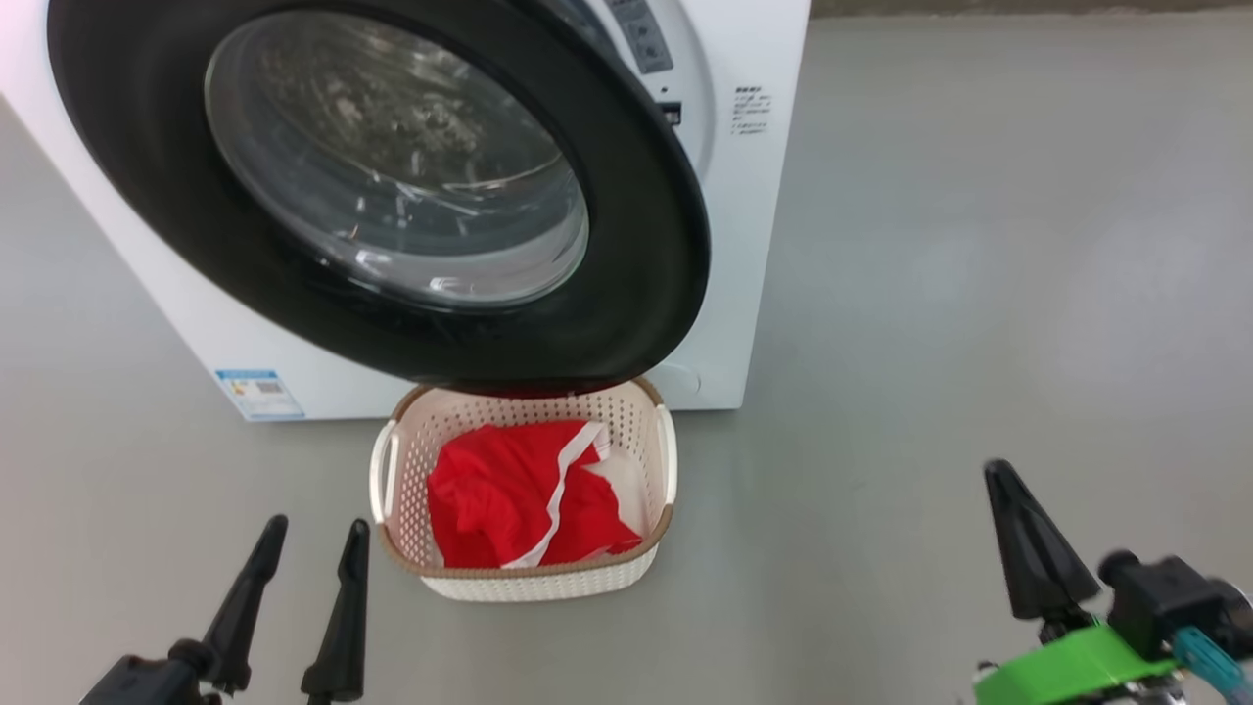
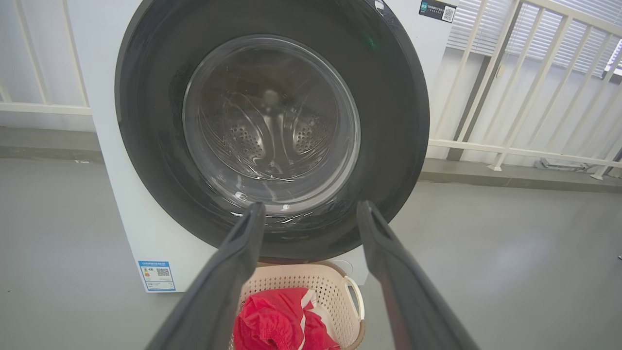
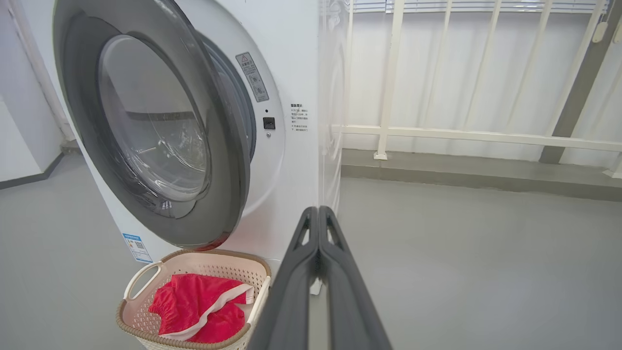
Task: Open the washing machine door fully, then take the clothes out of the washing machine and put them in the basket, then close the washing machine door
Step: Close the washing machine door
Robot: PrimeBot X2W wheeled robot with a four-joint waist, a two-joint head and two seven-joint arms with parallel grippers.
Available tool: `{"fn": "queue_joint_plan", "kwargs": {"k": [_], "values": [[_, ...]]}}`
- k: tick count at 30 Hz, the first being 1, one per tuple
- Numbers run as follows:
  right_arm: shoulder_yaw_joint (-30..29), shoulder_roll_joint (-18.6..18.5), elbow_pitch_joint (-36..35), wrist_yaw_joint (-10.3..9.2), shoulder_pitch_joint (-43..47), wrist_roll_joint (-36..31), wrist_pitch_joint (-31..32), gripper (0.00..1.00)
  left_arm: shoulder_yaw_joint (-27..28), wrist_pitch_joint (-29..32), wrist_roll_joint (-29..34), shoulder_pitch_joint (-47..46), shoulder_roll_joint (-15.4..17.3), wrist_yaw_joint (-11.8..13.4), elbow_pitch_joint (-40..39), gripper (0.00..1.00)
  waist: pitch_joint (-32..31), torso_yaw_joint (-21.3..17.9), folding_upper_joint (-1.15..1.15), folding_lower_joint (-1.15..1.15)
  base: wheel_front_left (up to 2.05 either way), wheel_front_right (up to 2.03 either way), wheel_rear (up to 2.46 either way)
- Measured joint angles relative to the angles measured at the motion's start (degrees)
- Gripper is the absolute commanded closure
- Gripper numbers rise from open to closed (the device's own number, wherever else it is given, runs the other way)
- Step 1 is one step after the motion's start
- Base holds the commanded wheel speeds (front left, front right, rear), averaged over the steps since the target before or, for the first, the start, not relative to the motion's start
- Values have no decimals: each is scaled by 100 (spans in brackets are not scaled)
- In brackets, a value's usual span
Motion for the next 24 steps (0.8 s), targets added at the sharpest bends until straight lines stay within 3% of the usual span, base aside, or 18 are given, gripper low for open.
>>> {"fn": "queue_joint_plan", "kwargs": {"k": [10,24], "values": [[861,-29,453,0,-1195,-110,646,100,-145,0,26,-476,-75,-94,-45,0,532,317,0,0,0,0,0],[1811,-125,1507,0,-3305,135,866,100,-177,-1,97,-862,-207,-249,62,0,1158,742,0,0,0,0,0]]}}
